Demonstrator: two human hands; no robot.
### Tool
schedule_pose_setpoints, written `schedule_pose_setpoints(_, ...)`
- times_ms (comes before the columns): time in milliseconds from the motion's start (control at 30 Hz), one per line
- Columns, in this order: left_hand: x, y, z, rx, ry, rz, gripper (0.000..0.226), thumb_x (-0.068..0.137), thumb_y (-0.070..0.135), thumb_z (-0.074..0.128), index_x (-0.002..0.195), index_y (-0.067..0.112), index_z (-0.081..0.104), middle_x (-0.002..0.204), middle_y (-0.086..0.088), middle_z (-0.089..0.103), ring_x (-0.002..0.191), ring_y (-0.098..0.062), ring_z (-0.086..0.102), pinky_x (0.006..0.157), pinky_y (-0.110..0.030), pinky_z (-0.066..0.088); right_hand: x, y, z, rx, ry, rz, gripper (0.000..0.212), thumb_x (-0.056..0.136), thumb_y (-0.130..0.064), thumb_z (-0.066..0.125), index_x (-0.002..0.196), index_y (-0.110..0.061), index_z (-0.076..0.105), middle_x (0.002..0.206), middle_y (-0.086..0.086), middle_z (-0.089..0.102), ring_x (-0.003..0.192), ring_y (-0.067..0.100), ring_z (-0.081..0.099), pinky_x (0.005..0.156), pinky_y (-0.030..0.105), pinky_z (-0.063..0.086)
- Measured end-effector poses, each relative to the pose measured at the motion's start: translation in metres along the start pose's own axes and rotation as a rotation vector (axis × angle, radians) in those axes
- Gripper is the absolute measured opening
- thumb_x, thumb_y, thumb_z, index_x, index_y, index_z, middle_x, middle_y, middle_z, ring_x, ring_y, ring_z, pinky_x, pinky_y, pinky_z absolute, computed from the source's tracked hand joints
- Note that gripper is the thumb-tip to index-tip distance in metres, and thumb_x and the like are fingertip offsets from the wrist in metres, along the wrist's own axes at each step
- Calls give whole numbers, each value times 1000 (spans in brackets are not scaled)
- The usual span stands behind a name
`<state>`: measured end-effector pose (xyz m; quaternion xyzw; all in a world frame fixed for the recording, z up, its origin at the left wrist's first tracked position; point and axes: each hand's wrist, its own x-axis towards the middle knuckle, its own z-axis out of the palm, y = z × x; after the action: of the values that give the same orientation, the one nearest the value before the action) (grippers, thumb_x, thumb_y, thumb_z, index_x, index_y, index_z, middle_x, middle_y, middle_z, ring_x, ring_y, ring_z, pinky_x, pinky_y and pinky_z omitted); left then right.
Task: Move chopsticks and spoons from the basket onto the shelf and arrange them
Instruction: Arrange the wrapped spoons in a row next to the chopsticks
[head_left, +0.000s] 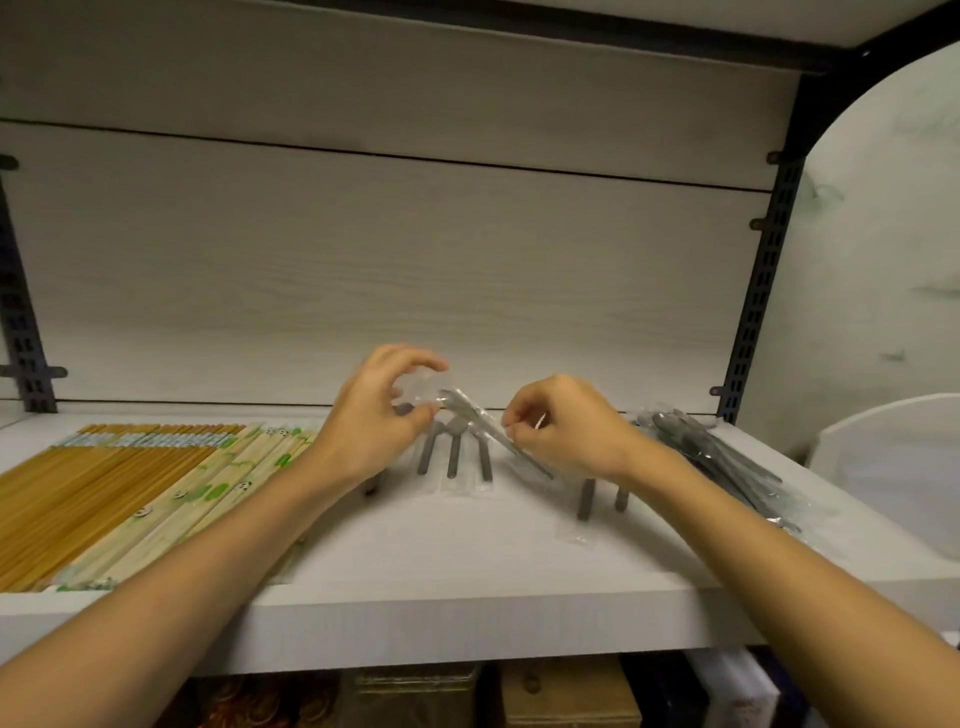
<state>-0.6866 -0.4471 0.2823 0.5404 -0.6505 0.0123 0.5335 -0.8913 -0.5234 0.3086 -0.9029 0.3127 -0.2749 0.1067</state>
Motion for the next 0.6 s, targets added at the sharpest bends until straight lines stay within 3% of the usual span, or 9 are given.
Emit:
schedule_pose_setpoints(100,1,-8,-3,151,14,-10,31,86,8,65,111,25,61,116,11,50,107,-2,45,88,-17,39,3,13,-8,379,103,360,13,84,-3,62,76,-8,70,69,5,69,53,13,61,48,21,48)
schedule_pose_setpoints(200,-4,-18,2,245,-187,65,18,87,11,64,99,24,64,96,15,54,92,-6,49,82,-25,40,5,20,-6,614,56,601,8,87,1,61,82,-2,67,69,13,67,47,17,56,48,24,52)
schedule_pose_setpoints(300,-10,-16,10,290,-417,57,14,88,33,62,101,30,64,101,9,61,93,-7,53,84,-28,41,10,24,8,637,-9,669,5,87,2,61,86,2,66,61,14,64,42,17,53,46,24,50)
schedule_pose_setpoints(400,-14,-10,18,372,-537,112,22,94,41,53,109,28,63,112,12,59,106,-4,48,95,-26,39,12,31,22,350,0,587,10,86,-5,61,79,-4,69,62,10,67,48,17,57,55,26,51)
schedule_pose_setpoints(500,-21,-5,21,406,-584,135,28,97,46,44,107,27,63,107,13,57,103,-5,46,94,-29,40,6,30,27,-50,52,346,17,90,-15,56,85,-9,71,80,6,69,76,18,59,66,24,42)
schedule_pose_setpoints(600,-26,-5,21,453,-580,139,32,98,49,39,108,27,60,109,13,55,104,-6,46,93,-31,41,0,32,30,-176,63,198,20,93,-19,54,97,-10,71,98,6,69,91,20,58,72,23,38)
